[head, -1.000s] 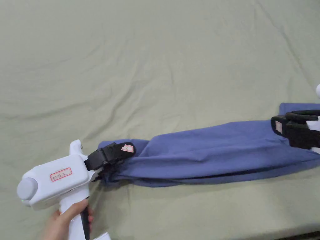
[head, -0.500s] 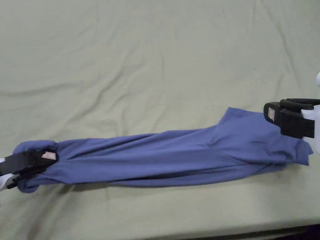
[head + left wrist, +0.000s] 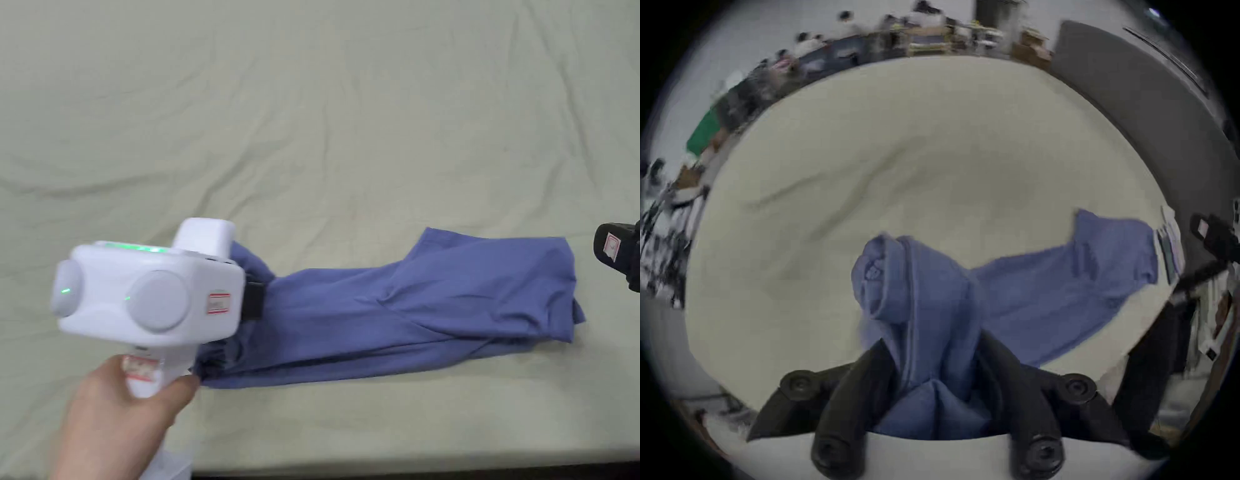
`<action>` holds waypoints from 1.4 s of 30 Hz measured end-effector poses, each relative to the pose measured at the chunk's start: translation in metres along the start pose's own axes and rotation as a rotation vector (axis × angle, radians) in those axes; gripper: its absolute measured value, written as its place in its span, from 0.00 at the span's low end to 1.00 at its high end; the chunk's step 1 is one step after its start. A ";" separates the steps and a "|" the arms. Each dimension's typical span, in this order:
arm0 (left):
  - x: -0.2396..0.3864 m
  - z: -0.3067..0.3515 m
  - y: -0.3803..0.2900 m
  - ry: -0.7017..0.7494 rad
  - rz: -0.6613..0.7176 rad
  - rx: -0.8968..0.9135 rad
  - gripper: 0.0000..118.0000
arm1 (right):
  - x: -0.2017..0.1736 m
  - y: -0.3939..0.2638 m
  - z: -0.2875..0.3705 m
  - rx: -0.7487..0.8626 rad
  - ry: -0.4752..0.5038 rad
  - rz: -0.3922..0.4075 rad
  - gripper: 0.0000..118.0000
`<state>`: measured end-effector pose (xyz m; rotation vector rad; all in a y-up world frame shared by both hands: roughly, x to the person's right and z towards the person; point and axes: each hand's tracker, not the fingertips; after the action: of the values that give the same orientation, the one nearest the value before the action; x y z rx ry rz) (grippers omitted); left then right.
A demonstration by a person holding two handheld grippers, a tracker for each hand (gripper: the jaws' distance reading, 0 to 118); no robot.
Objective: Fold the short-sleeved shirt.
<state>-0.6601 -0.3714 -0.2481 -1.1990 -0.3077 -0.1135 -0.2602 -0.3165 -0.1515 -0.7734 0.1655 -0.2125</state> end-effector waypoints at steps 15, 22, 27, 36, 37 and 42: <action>-0.063 0.087 -0.017 -0.125 0.327 0.182 0.74 | 0.026 -0.009 0.003 0.005 0.006 -0.084 0.02; -0.029 0.001 -0.007 -0.082 0.203 0.004 0.00 | 0.023 -0.008 0.005 -0.005 0.015 -0.062 0.02; 0.056 -0.043 0.007 -0.101 0.073 -0.084 0.00 | 0.027 -0.008 0.008 -0.013 -0.013 -0.064 0.02; 0.110 -0.023 0.028 -0.207 -0.027 0.009 0.00 | 0.022 -0.008 0.002 -0.026 -0.005 -0.065 0.02; 0.110 -0.016 0.028 -0.277 -0.005 0.025 0.00 | 0.021 -0.007 0.002 -0.024 -0.005 -0.065 0.02; 0.077 0.012 0.023 -0.684 0.149 0.069 0.00 | 0.014 -0.001 0.006 -0.011 0.010 -0.062 0.02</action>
<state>-0.5831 -0.3457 -0.2421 -1.1596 -0.8090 0.4440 -0.2454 -0.3167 -0.1477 -0.7895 0.1523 -0.2742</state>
